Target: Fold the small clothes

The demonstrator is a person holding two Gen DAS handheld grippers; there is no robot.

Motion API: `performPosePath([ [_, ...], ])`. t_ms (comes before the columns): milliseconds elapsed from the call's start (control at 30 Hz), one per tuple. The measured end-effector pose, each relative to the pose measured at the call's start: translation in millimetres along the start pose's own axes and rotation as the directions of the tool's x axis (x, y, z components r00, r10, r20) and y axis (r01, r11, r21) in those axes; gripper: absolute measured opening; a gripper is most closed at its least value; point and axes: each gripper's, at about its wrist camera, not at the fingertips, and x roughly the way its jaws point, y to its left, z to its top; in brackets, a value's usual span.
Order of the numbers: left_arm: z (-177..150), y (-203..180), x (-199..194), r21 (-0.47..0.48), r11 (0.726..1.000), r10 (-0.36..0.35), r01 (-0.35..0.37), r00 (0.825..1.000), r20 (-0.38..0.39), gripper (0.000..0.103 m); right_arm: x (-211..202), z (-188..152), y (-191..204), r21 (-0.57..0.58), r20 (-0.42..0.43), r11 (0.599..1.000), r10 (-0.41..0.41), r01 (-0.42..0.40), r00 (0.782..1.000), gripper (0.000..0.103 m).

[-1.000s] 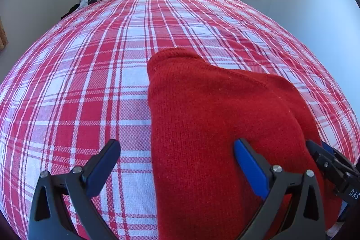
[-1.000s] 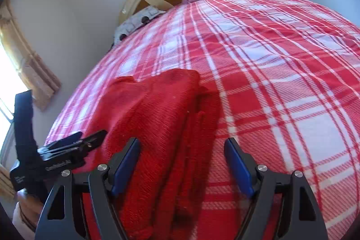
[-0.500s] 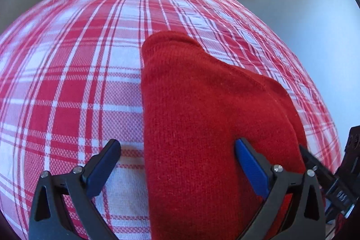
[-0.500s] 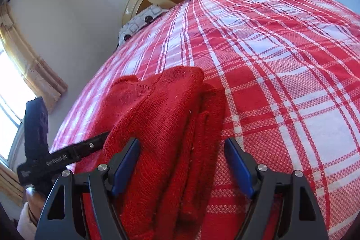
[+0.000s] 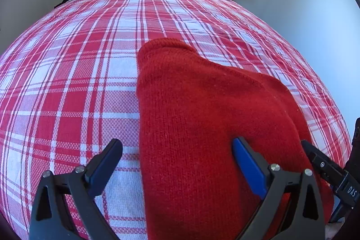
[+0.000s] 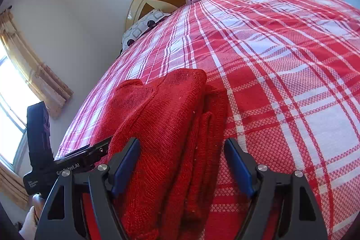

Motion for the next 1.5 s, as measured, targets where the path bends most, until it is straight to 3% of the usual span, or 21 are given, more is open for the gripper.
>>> performPosePath([
  [167,0.7,3.8,2.4,-0.025,0.999,-0.025,0.025,1.000,-0.012,0.101,3.3,0.5,3.7,-0.020,-0.016,1.000,-0.014,0.014,1.000,0.078],
  [567,-1.6,-8.0,-1.7,0.029,0.999,0.013,-0.014,1.000,0.029,0.094,10.8,1.3,12.6,-0.064,-0.039,0.997,-0.057,0.054,0.998,0.082],
  [600,-1.6,-7.4,-1.7,0.030,1.000,0.003,-0.004,1.000,0.028,0.092,10.8,1.1,13.7,-0.069,-0.038,0.996,-0.062,0.059,0.997,0.079],
  [633,-1.8,-7.5,-1.8,0.031,1.000,-0.007,0.006,1.000,0.027,0.090,10.4,0.6,14.8,-0.075,-0.036,0.995,-0.063,0.060,0.997,0.062],
  [700,-1.8,-10.5,-3.3,0.051,0.998,-0.033,0.031,0.999,0.033,0.078,9.8,-0.7,20.3,-0.105,-0.036,0.994,-0.034,0.030,0.999,0.044],
  [800,-3.4,-21.1,-7.0,0.096,0.995,-0.004,-0.001,0.998,0.056,0.069,8.3,-3.3,31.4,-0.163,-0.014,0.984,-0.077,0.073,0.997,0.037],
  [933,-4.5,-28.7,-9.6,0.130,0.991,0.017,-0.027,0.997,0.075,0.062,7.6,-3.6,31.7,-0.167,-0.007,0.983,-0.084,0.082,0.996,0.040],
  [1033,-3.9,-29.1,-9.1,0.115,0.993,0.013,-0.021,0.998,0.068,0.062,11.4,-0.3,11.6,-0.058,-0.036,0.998,-0.007,0.005,0.999,0.050],
  [1133,-3.8,-30.7,-9.2,0.118,0.993,0.022,-0.030,0.997,0.070,0.061,14.8,-0.2,0.1,0.013,-0.053,0.999,0.049,-0.048,0.997,0.051],
  [1200,-4.1,-31.2,-9.5,0.115,0.993,0.025,-0.034,0.997,0.072,0.059,14.8,-0.7,5.0,-0.009,-0.055,0.999,0.032,-0.033,0.998,0.050],
  [1300,-3.5,-30.5,-10.4,0.119,0.992,0.032,-0.041,0.997,0.077,0.051,11.4,-2.9,16.8,-0.068,-0.038,0.998,-0.003,0.001,0.999,0.037],
  [1500,-1.6,-37.4,-12.7,0.136,0.985,0.091,-0.103,0.991,0.094,0.038,4.4,-12.4,55.9,-0.263,0.059,0.948,-0.169,0.179,0.984,0.031],
])
